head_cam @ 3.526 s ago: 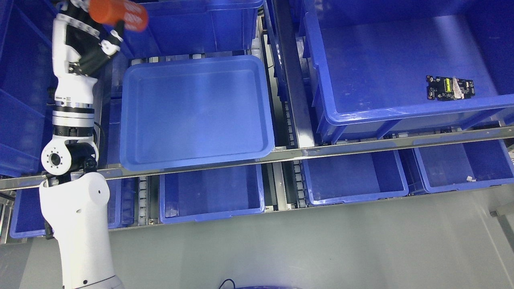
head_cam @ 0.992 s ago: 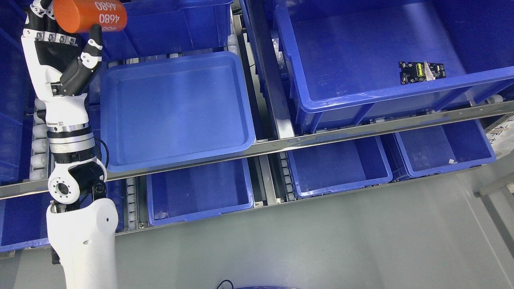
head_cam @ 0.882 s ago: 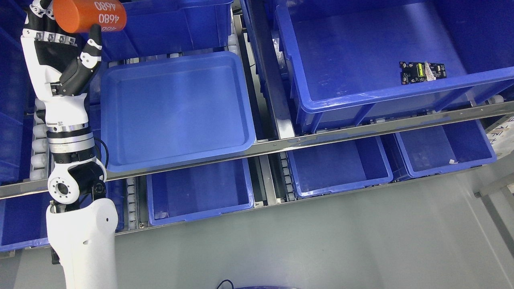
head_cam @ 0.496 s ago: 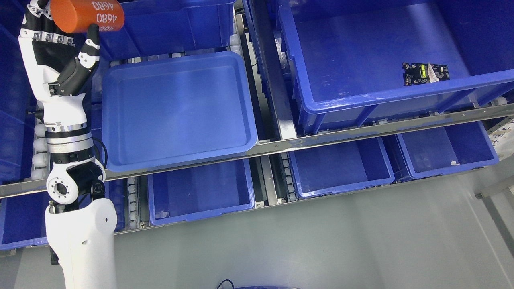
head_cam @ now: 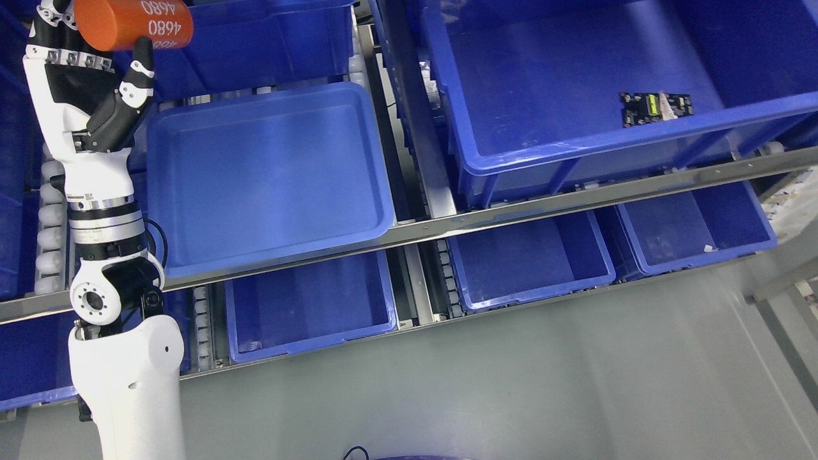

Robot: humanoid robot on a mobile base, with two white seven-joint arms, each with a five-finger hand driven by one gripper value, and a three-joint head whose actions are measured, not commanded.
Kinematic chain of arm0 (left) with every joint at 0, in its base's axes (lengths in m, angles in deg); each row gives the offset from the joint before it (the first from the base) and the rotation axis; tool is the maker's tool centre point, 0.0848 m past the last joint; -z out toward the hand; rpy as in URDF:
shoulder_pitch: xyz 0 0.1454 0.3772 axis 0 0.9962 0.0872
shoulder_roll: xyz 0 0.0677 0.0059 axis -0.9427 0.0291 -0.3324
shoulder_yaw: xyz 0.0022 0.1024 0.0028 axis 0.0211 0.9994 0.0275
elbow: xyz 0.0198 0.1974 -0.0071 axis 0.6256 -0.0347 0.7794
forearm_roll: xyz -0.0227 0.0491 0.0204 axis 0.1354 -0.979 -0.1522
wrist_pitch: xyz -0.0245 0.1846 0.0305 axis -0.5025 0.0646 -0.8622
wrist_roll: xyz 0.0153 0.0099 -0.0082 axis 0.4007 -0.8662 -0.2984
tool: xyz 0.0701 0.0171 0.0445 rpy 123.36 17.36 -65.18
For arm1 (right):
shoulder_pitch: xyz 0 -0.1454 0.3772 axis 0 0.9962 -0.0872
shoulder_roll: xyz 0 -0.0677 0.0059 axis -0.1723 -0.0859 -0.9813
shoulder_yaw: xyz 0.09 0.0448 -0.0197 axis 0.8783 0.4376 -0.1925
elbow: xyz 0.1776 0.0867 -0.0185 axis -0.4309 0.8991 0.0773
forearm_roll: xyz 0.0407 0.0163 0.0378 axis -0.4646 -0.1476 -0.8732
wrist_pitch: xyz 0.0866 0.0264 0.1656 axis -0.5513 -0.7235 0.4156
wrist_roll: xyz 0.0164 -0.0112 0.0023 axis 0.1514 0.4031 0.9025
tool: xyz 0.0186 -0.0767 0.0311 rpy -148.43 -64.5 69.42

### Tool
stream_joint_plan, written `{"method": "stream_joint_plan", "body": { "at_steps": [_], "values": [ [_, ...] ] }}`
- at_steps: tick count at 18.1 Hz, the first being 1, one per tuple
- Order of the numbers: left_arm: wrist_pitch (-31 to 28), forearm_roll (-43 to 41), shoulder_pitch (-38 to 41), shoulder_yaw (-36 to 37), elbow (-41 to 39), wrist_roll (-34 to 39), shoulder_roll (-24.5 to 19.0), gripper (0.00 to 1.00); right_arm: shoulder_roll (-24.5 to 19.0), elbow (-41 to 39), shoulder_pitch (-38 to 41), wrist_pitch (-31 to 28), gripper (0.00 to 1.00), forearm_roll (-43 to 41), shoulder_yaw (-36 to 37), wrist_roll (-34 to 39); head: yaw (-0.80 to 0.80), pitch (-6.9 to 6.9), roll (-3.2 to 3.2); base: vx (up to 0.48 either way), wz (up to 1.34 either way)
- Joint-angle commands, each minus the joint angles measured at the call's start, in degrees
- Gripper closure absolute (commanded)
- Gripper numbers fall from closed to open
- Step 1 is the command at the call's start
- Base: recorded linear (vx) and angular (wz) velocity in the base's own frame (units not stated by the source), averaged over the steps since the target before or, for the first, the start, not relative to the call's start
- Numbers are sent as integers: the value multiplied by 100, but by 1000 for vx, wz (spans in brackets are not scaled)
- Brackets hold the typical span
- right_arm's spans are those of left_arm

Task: Grab orange capacitor from left shelf to right desk
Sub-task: 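Hold the capacitor raised in the left hand while backing away, then turn toward the steel table carrying the capacitor in the left hand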

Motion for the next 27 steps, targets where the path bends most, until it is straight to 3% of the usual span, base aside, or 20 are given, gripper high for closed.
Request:
{"method": "stream_joint_plan", "body": {
  "at_steps": [1, 7, 14, 27],
  "values": [
    [11, 0, -2, -30, -2, -8, -100, 86, 100, -100, 114, 5, 0, 26, 70, 2, 0, 0, 0, -32, -203],
    [98, 0, -2, -275, -2, -17, -100, 86, 100, -100, 114, 5, 0, 26, 70, 2, 0, 0, 0, -31, -286],
    [670, 9, -441, -944, -2, -17, -100, 87, 100, -100, 114, 5, 0, 26, 70, 2, 0, 0, 0, -50, -586],
    [617, 9, -600, 672, -2, -17, -100, 87, 100, -100, 114, 5, 0, 26, 70, 2, 0, 0, 0, -53, -535]
  ]
}}
